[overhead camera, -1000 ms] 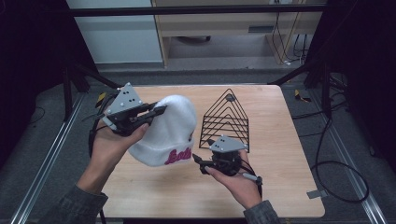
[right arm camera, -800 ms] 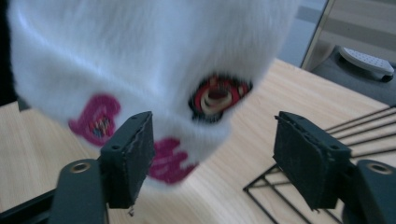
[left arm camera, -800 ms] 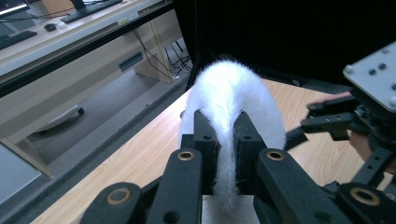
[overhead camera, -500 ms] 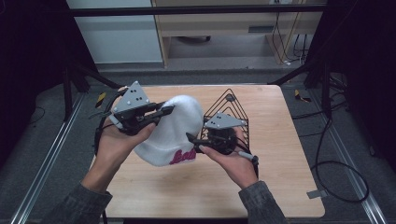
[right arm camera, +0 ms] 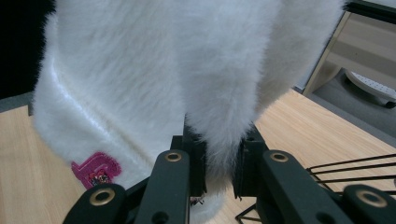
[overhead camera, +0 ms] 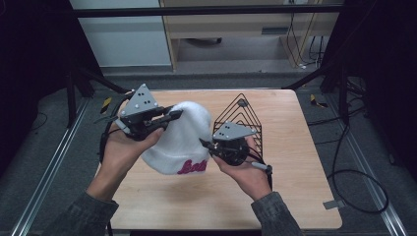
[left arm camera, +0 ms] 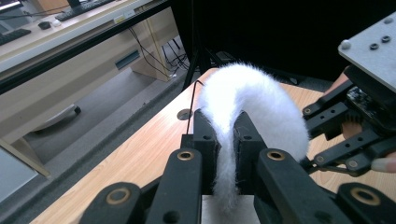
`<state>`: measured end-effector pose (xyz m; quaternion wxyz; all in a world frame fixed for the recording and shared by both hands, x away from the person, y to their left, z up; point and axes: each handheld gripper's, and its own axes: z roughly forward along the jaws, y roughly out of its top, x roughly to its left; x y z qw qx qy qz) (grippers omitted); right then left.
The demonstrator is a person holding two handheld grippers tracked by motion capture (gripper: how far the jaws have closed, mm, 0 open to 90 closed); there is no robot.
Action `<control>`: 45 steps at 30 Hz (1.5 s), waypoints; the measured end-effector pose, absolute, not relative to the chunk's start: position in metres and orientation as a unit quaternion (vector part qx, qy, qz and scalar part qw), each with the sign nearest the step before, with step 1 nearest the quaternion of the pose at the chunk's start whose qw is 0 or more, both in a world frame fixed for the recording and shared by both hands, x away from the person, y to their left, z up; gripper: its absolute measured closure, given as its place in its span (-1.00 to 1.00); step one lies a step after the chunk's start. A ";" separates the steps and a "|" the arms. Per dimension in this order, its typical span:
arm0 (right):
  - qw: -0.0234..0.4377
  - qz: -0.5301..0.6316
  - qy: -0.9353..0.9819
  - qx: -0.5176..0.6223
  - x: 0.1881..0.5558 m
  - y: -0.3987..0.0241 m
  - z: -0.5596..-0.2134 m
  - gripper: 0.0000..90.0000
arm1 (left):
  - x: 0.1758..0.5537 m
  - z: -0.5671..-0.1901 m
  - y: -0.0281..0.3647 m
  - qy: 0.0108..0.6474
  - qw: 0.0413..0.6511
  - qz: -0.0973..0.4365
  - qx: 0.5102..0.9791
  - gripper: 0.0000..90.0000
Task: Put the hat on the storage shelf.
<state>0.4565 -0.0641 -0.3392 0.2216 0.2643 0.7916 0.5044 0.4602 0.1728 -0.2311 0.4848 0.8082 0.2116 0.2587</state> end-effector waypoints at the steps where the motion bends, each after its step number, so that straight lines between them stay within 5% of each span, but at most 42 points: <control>1: 0.221 0.506 0.790 0.265 0.457 -0.064 -0.340 0.73 | 0.460 -0.231 0.172 0.212 0.485 0.259 0.808 0.84; 17: 0.228 0.513 0.782 0.271 0.462 -0.077 -0.325 0.69 | 0.476 -0.210 0.155 0.209 0.484 0.271 0.806 0.84; 31: 0.249 0.518 0.766 0.289 0.452 -0.088 -0.334 -0.06 | 0.478 -0.205 0.145 0.203 0.482 0.296 0.799 0.84; 45: 0.206 0.515 0.772 0.310 0.463 -0.091 -0.359 -0.45 | 0.474 -0.192 0.139 0.186 0.510 0.307 0.782 0.84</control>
